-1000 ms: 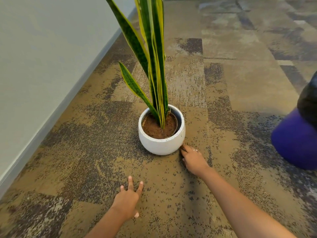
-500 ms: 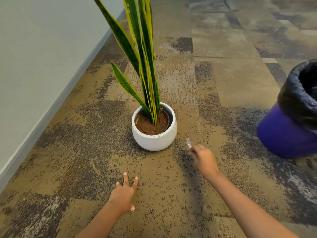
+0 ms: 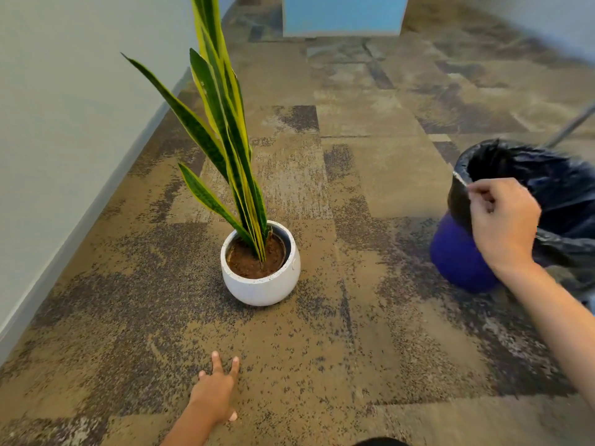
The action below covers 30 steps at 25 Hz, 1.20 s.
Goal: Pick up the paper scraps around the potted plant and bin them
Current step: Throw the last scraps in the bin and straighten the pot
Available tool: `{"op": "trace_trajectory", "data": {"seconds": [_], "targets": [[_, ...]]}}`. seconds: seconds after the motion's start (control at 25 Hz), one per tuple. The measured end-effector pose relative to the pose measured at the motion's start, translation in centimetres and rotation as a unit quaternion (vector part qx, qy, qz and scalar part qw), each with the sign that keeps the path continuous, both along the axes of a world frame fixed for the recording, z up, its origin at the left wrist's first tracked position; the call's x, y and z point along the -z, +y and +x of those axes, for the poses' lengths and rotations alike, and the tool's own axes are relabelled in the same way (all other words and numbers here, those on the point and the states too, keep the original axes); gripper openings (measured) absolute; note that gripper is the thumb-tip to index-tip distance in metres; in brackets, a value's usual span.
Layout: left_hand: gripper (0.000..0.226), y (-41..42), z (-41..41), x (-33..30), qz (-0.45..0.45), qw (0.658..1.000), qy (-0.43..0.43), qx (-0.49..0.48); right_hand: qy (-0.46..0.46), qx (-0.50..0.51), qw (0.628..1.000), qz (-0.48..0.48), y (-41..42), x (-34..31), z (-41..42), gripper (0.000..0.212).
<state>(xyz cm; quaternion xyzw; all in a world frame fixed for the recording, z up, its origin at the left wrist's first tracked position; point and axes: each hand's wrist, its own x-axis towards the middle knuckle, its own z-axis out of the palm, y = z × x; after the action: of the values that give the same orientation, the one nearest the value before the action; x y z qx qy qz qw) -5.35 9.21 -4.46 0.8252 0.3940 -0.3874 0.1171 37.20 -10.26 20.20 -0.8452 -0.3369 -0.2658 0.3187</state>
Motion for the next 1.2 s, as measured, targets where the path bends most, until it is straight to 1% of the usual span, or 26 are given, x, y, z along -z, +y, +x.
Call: {"op": "trace_trajectory", "data": {"seconds": [0.08,0.16,0.24,0.32,0.4,0.48,0.56,0.64,0.72,0.8,0.92,0.96,1.0,1.04,1.08,1.12,1.2], "targets": [[0.110,0.1,0.2,-0.2,-0.008,1.000,0.003,-0.002,0.016,0.074,0.997,-0.018,-2.0,-1.6,4.0,0.018],[0.109,0.1,0.4,-0.5,-0.018,1.000,0.006,-0.006,0.052,0.126,0.989,-0.062,-3.7,-2.3,7.5,0.019],[0.108,0.1,0.5,-0.9,-0.030,0.999,0.003,-0.013,0.081,0.137,0.981,-0.110,-4.9,-2.3,9.7,0.018],[0.108,0.2,0.6,-1.2,-0.037,0.999,0.002,-0.013,0.102,0.132,0.975,-0.146,-5.9,-2.1,11.3,0.022],[0.107,0.3,0.5,-1.3,-0.043,0.999,0.006,-0.010,0.126,0.140,0.971,-0.150,-6.0,-2.0,12.2,0.031],[0.105,0.5,0.5,-1.4,-0.053,0.999,0.013,-0.007,0.136,0.144,0.975,-0.104,-5.1,-2.0,12.1,0.036],[0.097,0.7,0.5,-1.7,-0.055,0.998,0.013,0.000,0.089,0.111,0.989,-0.051,-3.7,-2.2,10.6,0.037],[0.088,0.7,0.6,-2.3,-0.058,0.998,0.008,0.003,0.005,0.057,0.998,-0.031,-2.4,-2.5,8.2,0.032],[0.086,0.8,0.7,-2.9,-0.068,0.998,0.004,0.002,-0.038,0.008,0.999,-0.019,-0.8,-2.5,5.1,0.031],[0.087,1.0,0.6,-3.6,-0.085,0.996,0.007,0.004,-0.031,-0.035,0.999,-0.021,1.0,-2.1,2.0,0.029],[0.084,2.3,0.5,-4.9,-0.134,0.991,0.003,-0.010,0.039,-0.096,0.993,-0.060,4.1,-0.4,-2.1,0.028],[0.078,2.9,0.7,-5.7,-0.144,0.989,-0.014,-0.029,0.061,-0.109,0.989,-0.077,5.2,0.2,-3.3,0.029],[0.069,3.5,1.2,-6.5,-0.141,0.987,-0.052,-0.058,0.080,-0.119,0.985,-0.093,6.3,0.7,-4.2,0.029],[0.059,4.2,1.8,-7.6,-0.124,0.980,-0.113,-0.107,0.099,-0.129,0.981,-0.108,7.4,1.1,-5.1,0.029],[0.053,4.8,2.6,-9.0,-0.095,0.964,-0.182,-0.169,0.117,-0.139,0.976,-0.119,8.4,1.3,-5.9,0.029],[0.051,5.5,3.6,-10.3,-0.056,0.941,-0.248,-0.225,0.129,-0.150,0.972,-0.127,9.5,1.3,-6.5,0.029],[0.051,7.0,5.7,-12.1,0.025,0.884,-0.367,-0.288,0.138,-0.172,0.965,-0.143,11.6,0.8,-7.4,0.028]]}}
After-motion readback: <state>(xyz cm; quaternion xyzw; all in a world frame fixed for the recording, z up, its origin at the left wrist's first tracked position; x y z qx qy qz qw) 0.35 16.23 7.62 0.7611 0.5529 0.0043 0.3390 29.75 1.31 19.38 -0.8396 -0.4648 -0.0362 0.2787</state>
